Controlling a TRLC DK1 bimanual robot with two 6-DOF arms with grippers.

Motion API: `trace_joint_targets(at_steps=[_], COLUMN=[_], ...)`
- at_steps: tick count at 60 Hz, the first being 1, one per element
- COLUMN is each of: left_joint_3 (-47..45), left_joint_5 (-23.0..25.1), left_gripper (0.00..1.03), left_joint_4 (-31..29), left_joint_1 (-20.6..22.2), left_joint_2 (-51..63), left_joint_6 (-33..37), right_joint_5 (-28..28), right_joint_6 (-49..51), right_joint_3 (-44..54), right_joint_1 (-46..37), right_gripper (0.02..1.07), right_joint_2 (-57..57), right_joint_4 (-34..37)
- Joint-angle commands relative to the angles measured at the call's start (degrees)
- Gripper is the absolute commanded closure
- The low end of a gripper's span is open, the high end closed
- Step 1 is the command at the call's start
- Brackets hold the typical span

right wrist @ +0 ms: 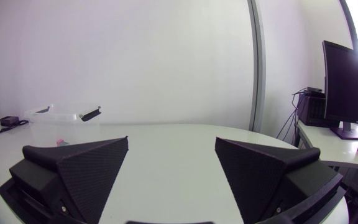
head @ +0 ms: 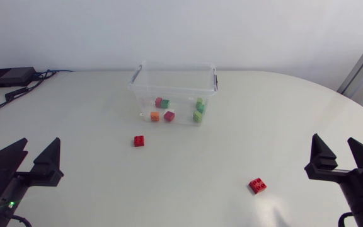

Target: Place the duplo bricks in the container

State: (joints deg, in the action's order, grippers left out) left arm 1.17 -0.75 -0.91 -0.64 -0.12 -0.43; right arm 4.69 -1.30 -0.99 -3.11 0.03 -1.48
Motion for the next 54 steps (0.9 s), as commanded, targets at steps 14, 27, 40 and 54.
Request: trace_joint_targets(at_steps=[14, 27, 40, 54], left_joint_3=[-0.99, -0.99, -0.99, -0.99], left_joint_5=[-0.3, -0.21, -0.3, -0.3], left_gripper=[0.04, 0.04, 0.04, 0.04], left_joint_4=[0.29, 0.29, 0.38, 0.38], left_joint_1=[-0.15, -0.06, -0.06, 0.12], left_joint_2=[-0.58, -0.58, -0.58, -0.58], left_joint_6=[-0.8, -0.8, -0.8, -0.8], right_joint_5=[-0.03, -0.12, -0.47, -0.65], right_joint_6=[-0.81, -0.81, -0.72, -0.46], right_joint_3=[1.26, 1.26, 0.12, -13.07], right_joint_1=[-0.14, 0.57, 1.71, 4.96], right_gripper=[0.06, 0.06, 0.07, 0.07], right_joint_2=[-0.3, -0.38, -0.38, 13.77], right_joint_4=[0.42, 0.33, 0.6, 4.73])
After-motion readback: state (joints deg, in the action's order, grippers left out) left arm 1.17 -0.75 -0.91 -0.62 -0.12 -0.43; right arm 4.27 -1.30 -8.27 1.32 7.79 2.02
